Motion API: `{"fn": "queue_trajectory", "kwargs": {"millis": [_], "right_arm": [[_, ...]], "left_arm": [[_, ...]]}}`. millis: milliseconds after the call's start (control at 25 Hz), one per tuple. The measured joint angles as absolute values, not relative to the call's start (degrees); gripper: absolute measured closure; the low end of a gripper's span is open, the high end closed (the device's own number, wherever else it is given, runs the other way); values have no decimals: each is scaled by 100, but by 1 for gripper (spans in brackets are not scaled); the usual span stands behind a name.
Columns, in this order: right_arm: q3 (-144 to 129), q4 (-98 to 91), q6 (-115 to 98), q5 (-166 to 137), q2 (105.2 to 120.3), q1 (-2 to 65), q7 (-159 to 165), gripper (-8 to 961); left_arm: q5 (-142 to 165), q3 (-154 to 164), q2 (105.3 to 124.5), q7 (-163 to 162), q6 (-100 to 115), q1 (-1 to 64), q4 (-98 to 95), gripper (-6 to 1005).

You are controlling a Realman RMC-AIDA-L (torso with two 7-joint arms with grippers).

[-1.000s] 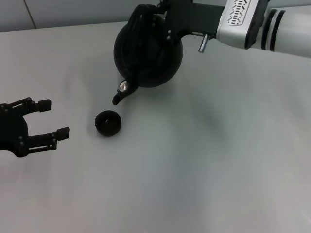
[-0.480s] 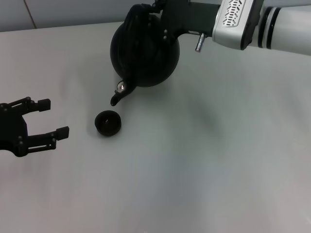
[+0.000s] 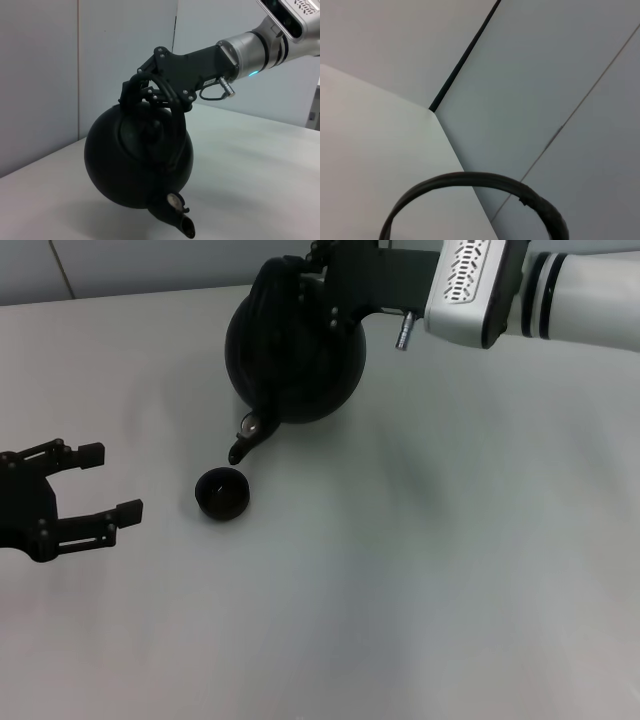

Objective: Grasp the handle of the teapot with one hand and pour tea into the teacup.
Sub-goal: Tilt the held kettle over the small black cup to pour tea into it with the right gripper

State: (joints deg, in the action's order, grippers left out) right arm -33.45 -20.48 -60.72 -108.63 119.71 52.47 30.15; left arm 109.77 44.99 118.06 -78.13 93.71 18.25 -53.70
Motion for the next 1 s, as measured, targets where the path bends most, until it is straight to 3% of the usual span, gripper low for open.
{"fn": "queue_trajectory", "kwargs": {"millis": [1000], "right_arm": [[-3477, -2141, -6099, -10769, 11980, 5303, 2796, 872]], "left_arm": [[10978, 4500, 11814, -7923, 9209, 1890, -5360, 140]]}}
